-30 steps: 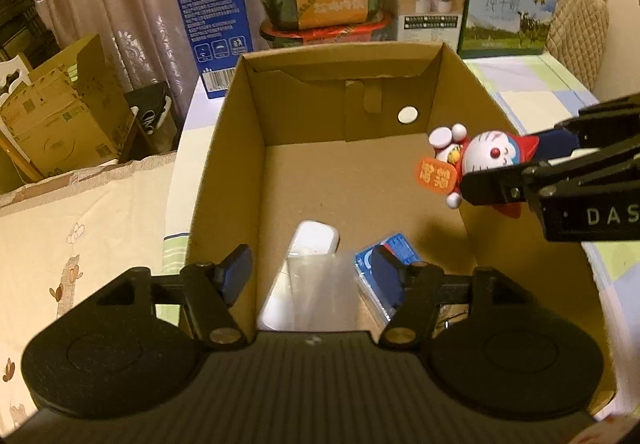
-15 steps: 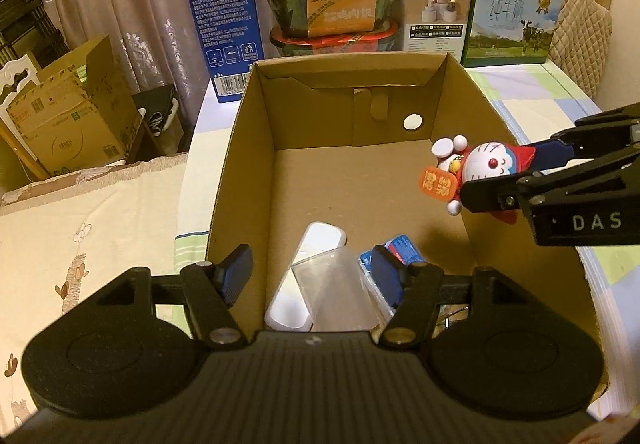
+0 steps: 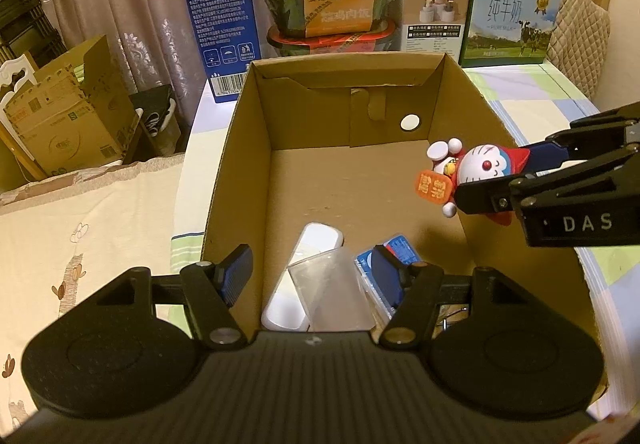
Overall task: Organize rigid objects
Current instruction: 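Open the left tool to drop the cup while the right tool releases the figure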
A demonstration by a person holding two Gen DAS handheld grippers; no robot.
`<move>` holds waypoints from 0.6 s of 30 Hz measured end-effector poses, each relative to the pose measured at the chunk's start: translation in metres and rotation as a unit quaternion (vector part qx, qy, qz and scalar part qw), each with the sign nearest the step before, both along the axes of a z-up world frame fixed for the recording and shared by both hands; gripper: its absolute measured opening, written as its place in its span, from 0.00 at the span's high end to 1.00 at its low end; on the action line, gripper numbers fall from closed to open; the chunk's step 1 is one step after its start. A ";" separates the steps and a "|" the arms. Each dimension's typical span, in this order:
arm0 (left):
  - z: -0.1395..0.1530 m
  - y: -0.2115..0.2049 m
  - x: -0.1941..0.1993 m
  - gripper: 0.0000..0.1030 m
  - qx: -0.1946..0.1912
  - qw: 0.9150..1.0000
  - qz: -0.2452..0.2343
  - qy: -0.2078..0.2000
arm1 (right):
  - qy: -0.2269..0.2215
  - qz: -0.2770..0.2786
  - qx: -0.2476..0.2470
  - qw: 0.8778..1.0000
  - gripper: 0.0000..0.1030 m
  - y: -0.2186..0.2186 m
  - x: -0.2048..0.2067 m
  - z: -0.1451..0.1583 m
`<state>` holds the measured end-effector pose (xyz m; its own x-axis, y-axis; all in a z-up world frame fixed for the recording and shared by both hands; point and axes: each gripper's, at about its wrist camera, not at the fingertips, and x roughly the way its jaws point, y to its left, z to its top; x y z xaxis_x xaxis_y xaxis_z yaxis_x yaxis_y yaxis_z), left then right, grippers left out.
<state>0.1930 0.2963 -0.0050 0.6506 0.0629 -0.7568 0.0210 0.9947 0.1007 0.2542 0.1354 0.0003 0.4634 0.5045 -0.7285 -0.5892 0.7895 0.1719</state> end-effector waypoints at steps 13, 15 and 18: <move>0.003 0.001 -0.004 0.29 -0.005 1.000 0.008 -0.012 | -0.005 -0.024 0.036 0.999 0.58 -0.011 0.003 0.007; 0.005 0.001 -0.007 0.27 -0.008 1.000 0.012 -0.015 | -0.010 -0.027 0.041 0.999 0.56 -0.015 0.000 0.012; 0.009 0.001 -0.013 0.26 -0.011 1.000 0.017 -0.019 | -0.013 -0.033 0.048 0.998 0.53 -0.021 -0.005 0.019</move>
<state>0.1796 0.2972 0.0038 0.6766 0.0690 -0.7331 -0.0167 0.9968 0.0784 0.2496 0.1147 0.0195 0.5170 0.5385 -0.6653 -0.5413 0.8079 0.2333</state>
